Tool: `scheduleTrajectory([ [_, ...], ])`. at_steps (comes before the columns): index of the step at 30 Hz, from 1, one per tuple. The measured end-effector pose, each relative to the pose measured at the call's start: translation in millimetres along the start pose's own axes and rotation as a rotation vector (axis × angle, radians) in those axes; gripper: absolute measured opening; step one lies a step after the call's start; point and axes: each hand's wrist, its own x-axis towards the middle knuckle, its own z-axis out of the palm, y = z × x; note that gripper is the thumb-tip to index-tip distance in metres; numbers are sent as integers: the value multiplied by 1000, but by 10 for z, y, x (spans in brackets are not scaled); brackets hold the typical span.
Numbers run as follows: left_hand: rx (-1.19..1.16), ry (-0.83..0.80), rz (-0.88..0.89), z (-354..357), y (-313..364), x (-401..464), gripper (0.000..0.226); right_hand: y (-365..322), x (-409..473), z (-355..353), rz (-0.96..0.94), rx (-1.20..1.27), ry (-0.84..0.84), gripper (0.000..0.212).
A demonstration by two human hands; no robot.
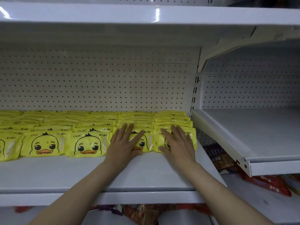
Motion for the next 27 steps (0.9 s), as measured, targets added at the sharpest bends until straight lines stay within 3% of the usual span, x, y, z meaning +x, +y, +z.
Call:
scheduleTrajectory([
  [8, -60, -87, 87, 88, -167, 100, 79, -43, 32, 42, 23, -16, 15, 72],
  [27, -89, -68, 156, 152, -248, 152, 75, -150, 37, 6, 92, 25, 30, 73],
])
